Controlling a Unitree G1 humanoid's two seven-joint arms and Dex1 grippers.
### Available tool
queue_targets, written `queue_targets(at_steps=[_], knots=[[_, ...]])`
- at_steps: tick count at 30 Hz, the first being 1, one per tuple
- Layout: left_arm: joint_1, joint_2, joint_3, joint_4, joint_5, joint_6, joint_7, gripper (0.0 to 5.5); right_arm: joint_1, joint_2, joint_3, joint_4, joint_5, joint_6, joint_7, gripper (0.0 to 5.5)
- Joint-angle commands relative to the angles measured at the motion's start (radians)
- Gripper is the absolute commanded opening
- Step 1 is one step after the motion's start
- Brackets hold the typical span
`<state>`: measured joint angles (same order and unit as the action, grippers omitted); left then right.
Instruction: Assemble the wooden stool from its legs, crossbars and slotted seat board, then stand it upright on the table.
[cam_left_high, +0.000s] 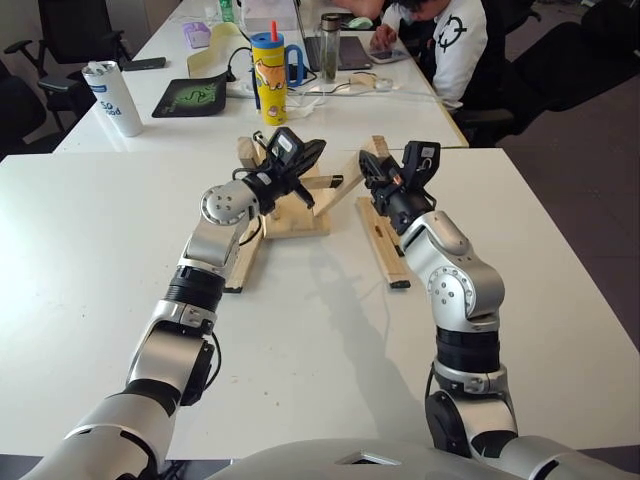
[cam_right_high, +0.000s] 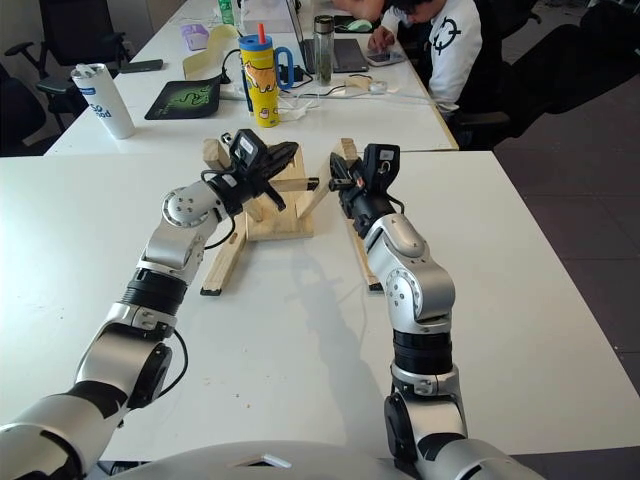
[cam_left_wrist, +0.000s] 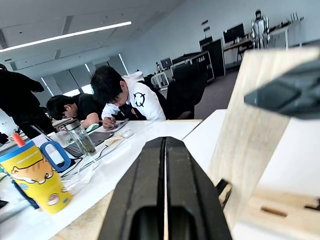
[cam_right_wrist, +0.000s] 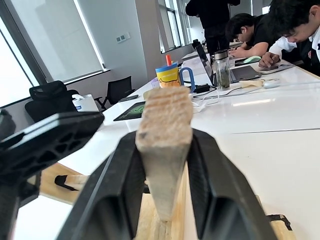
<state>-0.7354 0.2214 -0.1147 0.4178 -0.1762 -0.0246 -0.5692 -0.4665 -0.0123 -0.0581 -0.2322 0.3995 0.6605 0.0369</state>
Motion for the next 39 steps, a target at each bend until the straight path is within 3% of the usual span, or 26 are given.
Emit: queue_targets(at_steps=[1,14,22,33,39], knots=[[0.026,-0.012,0.065,-0.097,-0.103,0.108,-0.026,0.00,-0.039,0.000,-0.024,0.038,0.001,0.109,-0.048,1.06],[0.079,-0.069,0.168,-0.583,-0.380,0.417,0.088,0.00,-0.242,0.015,-0.101,0.078,0.010,0.393,-0.156,1.04],[0.189,-0.045,0.188,-0.578,-0.319,0.402,0.150,0.00,-0.456,0.017,-0.166,0.058,0.001,0.480,-0.222,1.04],[0.286,-0.031,0.130,-0.570,-0.202,0.366,0.168,0.00,-0.242,-0.017,-0.163,-0.049,-0.074,0.566,-0.241,1.04],[0.292,-0.015,0.112,-0.532,-0.154,0.348,0.156,0.00,-0.166,0.015,-0.137,-0.066,-0.105,0.514,-0.268,1.04]])
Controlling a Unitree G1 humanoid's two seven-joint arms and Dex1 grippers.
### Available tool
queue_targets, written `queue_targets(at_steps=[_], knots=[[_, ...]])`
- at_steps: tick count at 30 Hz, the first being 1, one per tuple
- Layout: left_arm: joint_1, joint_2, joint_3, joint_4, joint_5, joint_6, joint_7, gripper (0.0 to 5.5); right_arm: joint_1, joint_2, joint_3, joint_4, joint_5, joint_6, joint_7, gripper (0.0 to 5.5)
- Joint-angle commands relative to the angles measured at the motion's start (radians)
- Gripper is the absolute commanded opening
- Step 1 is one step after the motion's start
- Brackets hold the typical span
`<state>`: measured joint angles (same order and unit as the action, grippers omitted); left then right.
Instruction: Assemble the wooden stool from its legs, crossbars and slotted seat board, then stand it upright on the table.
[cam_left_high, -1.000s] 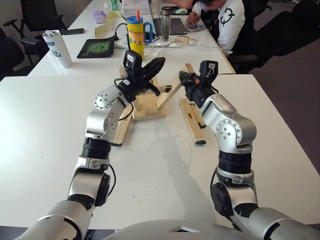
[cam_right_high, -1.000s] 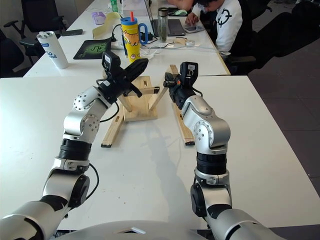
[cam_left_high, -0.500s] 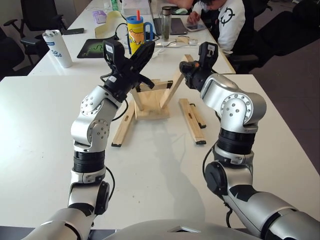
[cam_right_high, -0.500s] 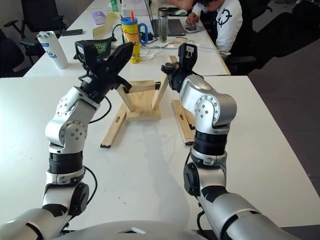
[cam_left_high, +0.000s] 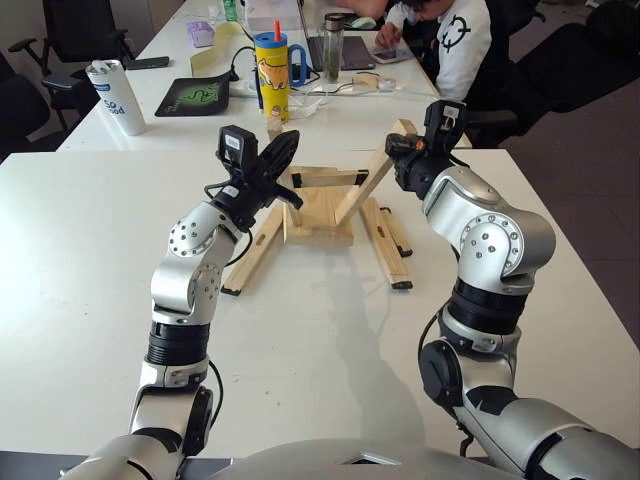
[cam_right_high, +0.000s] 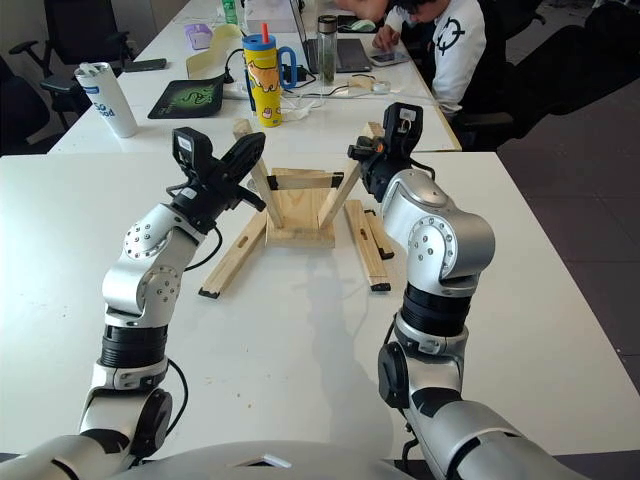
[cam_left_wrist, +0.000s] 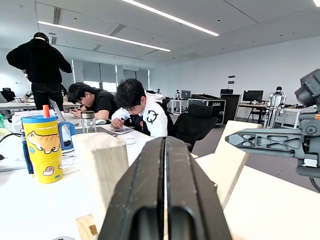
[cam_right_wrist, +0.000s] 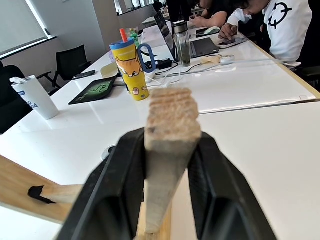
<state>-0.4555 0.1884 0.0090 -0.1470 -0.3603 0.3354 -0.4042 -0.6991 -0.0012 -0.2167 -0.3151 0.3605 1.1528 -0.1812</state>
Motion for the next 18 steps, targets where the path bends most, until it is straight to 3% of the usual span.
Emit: queue_targets(at_steps=[1,8,18], knots=[[0.015,0.020,-0.012,0.036,0.035,-0.015,-0.012,0.00,0.071,0.002,0.017,0.006,-0.075,0.007,-0.059,1.04],[0.055,0.029,-0.001,0.016,0.035,-0.016,-0.013,0.00,0.081,-0.008,-0.024,-0.025,-0.108,-0.085,-0.093,1.04],[0.018,0.018,-0.025,0.035,0.044,-0.012,-0.012,0.00,0.090,0.046,-0.021,-0.034,-0.086,-0.037,-0.066,1.04]])
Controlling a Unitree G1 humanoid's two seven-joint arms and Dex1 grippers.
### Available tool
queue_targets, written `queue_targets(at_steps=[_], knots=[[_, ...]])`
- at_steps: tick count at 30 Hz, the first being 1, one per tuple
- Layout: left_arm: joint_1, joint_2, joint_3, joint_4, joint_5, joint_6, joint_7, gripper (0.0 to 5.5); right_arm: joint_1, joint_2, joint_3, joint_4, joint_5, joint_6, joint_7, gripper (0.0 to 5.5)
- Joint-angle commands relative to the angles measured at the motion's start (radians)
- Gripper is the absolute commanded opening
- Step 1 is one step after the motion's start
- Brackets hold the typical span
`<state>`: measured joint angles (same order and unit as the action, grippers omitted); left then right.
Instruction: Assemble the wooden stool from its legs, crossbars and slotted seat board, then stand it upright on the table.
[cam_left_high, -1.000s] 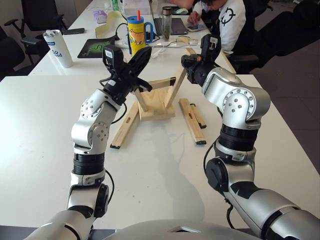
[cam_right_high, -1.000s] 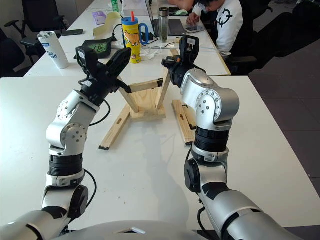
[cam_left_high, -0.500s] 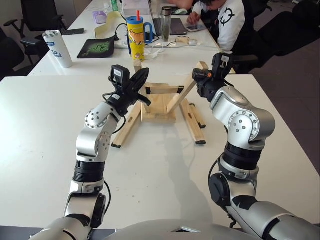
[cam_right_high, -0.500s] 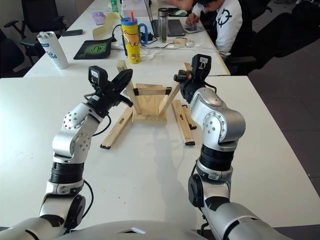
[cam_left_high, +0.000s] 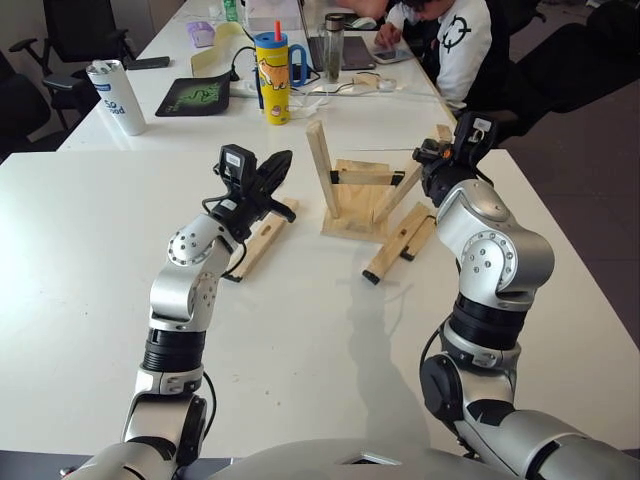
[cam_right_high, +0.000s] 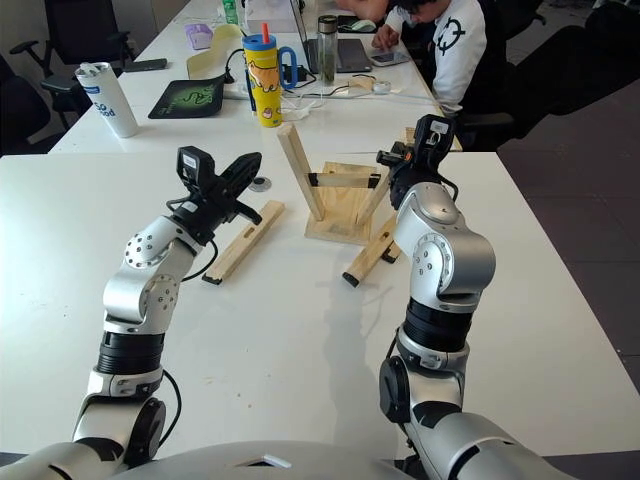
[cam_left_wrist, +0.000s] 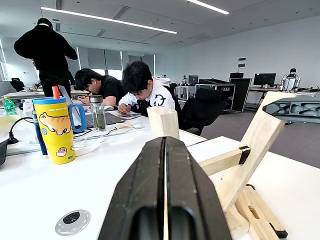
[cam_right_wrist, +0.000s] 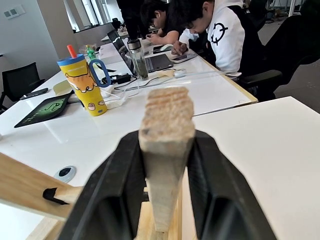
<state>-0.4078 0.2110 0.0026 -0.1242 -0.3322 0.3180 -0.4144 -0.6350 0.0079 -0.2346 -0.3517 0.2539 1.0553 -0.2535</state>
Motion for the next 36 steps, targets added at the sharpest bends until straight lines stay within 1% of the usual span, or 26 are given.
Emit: queue_targets(at_steps=[1,5,8,12,16,20,24,28,30,32,35,36], knots=[[-0.058,-0.009,-0.034,0.035,0.029,0.003,-0.003,0.00,0.020,0.053,-0.008,0.003,0.027,0.067,0.006,1.04],[-0.192,-0.024,-0.090,0.169,0.106,-0.028,-0.001,0.00,-0.004,0.112,-0.030,0.010,0.040,0.093,-0.002,1.04],[-0.323,-0.026,-0.127,0.407,0.193,-0.072,0.004,0.00,-0.041,0.174,-0.043,0.047,0.039,0.093,-0.032,1.04],[-0.387,-0.038,-0.187,0.617,0.305,-0.152,0.022,0.00,-0.077,0.223,-0.028,0.091,0.023,0.049,-0.082,1.04],[-0.416,-0.036,-0.231,0.739,0.403,-0.249,0.049,0.00,-0.099,0.235,0.001,0.148,0.026,0.043,-0.117,1.04],[-0.488,-0.013,-0.272,0.838,0.528,-0.429,0.130,0.00,-0.090,0.232,0.022,0.164,0.038,0.041,-0.131,1.04],[-0.544,-0.003,-0.277,0.895,0.606,-0.612,0.230,0.00,-0.086,0.227,0.028,0.172,0.045,0.039,-0.135,1.04],[-0.598,-0.009,-0.279,0.938,0.659,-0.718,0.310,0.00,-0.086,0.224,0.035,0.179,0.049,0.043,-0.135,1.04],[-0.610,-0.011,-0.288,0.994,0.674,-0.699,0.298,0.00,-0.086,0.222,0.037,0.179,0.050,0.049,-0.133,1.04],[-0.589,-0.009,-0.334,1.054,0.695,-0.679,0.193,0.00,-0.082,0.219,0.037,0.177,0.053,0.058,-0.130,1.04],[-0.569,-0.010,-0.376,1.159,0.725,-0.574,0.082,0.00,-0.079,0.216,0.035,0.177,0.055,0.064,-0.130,1.04],[-0.563,0.000,-0.410,1.190,0.754,-0.562,0.034,0.00,-0.079,0.216,0.034,0.177,0.055,0.065,-0.130,1.04]])
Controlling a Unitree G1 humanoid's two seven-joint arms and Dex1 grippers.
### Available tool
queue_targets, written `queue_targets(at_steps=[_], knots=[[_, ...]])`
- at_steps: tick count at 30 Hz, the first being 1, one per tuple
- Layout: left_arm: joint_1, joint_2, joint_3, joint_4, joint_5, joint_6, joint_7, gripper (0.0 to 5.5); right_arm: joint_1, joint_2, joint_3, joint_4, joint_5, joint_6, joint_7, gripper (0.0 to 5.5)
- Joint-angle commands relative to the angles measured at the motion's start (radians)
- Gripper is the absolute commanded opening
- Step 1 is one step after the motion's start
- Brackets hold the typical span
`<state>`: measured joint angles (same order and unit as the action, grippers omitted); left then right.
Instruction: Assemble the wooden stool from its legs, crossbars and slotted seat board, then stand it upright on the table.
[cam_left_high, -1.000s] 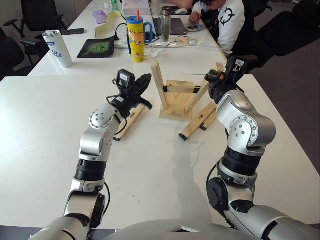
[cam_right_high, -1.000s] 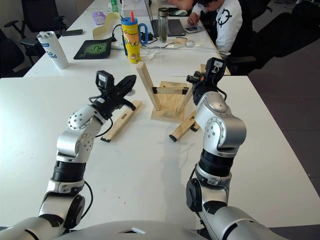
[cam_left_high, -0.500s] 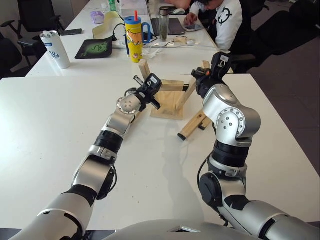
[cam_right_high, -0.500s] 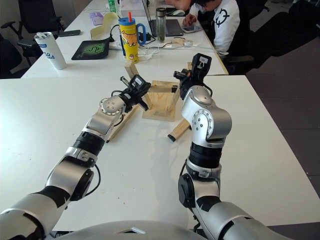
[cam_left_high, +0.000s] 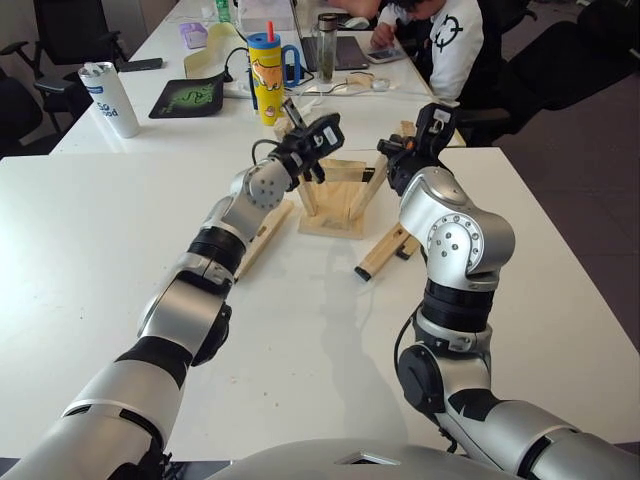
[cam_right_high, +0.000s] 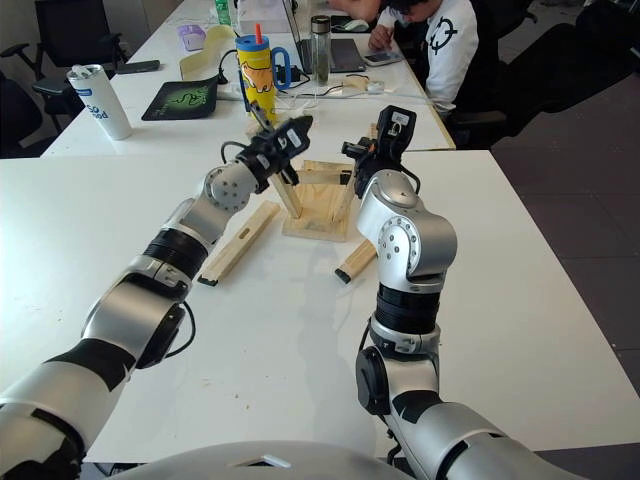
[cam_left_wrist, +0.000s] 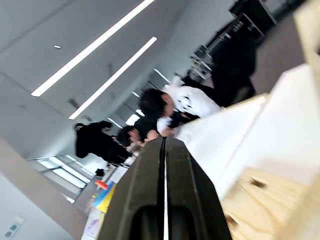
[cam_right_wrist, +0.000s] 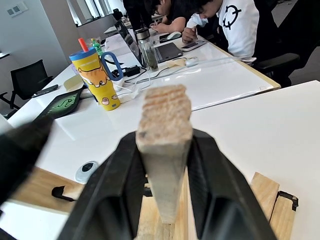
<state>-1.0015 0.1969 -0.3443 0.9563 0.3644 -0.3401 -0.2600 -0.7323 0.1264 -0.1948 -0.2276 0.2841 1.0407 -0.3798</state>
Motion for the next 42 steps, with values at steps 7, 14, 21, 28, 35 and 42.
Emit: queue_targets(at_steps=[7,14,21,28,35,42], knots=[[-0.002,0.043,-0.101,0.170,0.112,0.128,-0.054,0.00,0.013,0.092,-0.011,0.062,0.031,0.081,-0.003,1.04],[-0.063,0.069,0.006,-0.030,0.100,-0.141,0.318,0.00,0.006,0.087,-0.013,0.068,0.034,0.087,-0.003,1.04],[-0.006,0.096,-0.062,-0.027,0.182,-0.211,0.309,0.00,0.001,0.080,-0.020,0.078,0.036,0.086,-0.004,1.04],[0.082,0.090,-0.148,0.190,0.184,0.022,-0.158,0.00,-0.006,0.079,-0.025,0.083,0.037,0.090,-0.003,1.04],[0.045,0.119,-0.108,0.164,0.165,0.019,0.028,0.00,-0.015,0.074,-0.026,0.103,0.039,0.079,-0.004,1.04],[-0.025,0.119,-0.010,0.004,0.138,-0.187,0.354,0.00,-0.018,0.066,-0.025,0.110,0.043,0.072,-0.007,1.04]])
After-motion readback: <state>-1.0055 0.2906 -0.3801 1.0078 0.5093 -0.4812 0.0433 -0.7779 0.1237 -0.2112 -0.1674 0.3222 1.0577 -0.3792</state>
